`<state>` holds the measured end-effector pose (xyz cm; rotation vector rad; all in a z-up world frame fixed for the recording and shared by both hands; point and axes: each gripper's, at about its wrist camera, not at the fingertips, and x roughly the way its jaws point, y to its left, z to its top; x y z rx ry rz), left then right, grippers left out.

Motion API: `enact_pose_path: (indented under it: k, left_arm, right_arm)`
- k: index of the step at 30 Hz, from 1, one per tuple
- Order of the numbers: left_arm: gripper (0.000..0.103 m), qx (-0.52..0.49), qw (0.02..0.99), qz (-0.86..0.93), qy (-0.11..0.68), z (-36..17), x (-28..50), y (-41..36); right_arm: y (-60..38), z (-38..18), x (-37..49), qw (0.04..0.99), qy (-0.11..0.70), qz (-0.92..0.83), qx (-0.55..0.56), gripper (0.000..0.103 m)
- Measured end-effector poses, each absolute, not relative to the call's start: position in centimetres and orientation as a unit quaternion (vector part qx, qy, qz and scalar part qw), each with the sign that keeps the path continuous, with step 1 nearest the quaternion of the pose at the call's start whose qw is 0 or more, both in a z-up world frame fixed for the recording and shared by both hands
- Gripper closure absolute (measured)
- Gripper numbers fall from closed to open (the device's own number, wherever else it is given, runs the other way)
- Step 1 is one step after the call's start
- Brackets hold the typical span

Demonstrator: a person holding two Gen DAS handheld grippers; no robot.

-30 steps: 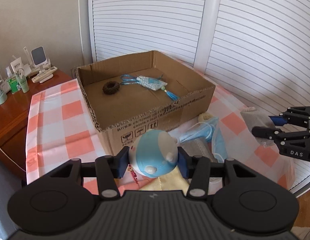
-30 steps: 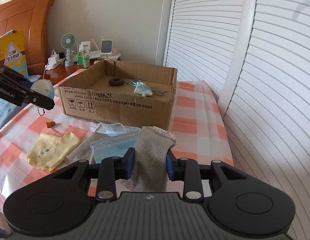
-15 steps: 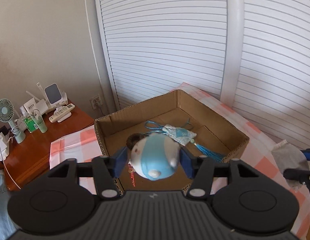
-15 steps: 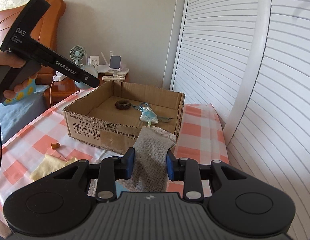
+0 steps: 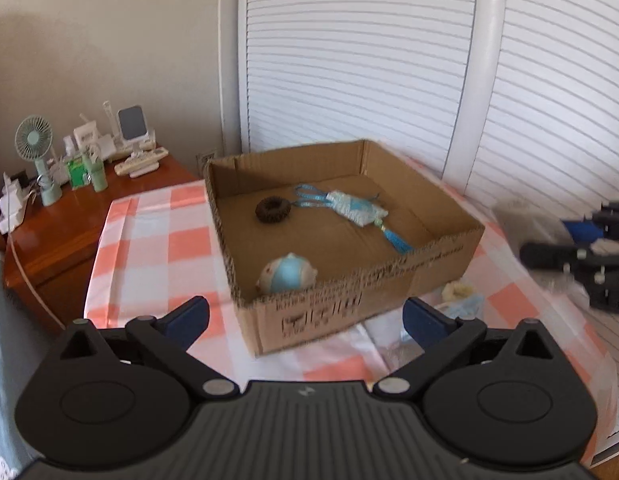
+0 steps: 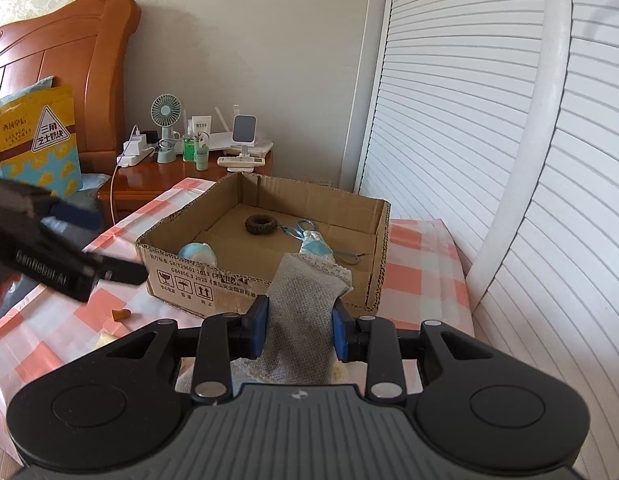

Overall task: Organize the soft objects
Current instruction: 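Lower the grey pouch into the box and open the right gripper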

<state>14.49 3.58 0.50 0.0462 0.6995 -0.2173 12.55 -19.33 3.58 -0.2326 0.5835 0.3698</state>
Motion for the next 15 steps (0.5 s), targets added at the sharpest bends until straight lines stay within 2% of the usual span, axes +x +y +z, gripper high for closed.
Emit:
enact_pose_path:
  k: [13, 15]
  left_arm:
    - [0.001, -0.03, 0.925, -0.059, 0.374, -2.5, 9.3, 6.2]
    - [0.001, -0.025, 0.929, -0.052, 0.366, -2.3, 8.9, 6.4]
  right_arm:
    - [-14.7, 6.6, 21.0, 0.931, 0.285, 0.188, -0.128, 0.066]
    - [-13.9, 6.5, 22.3, 0.93, 0.286, 0.185, -0.135, 0.062]
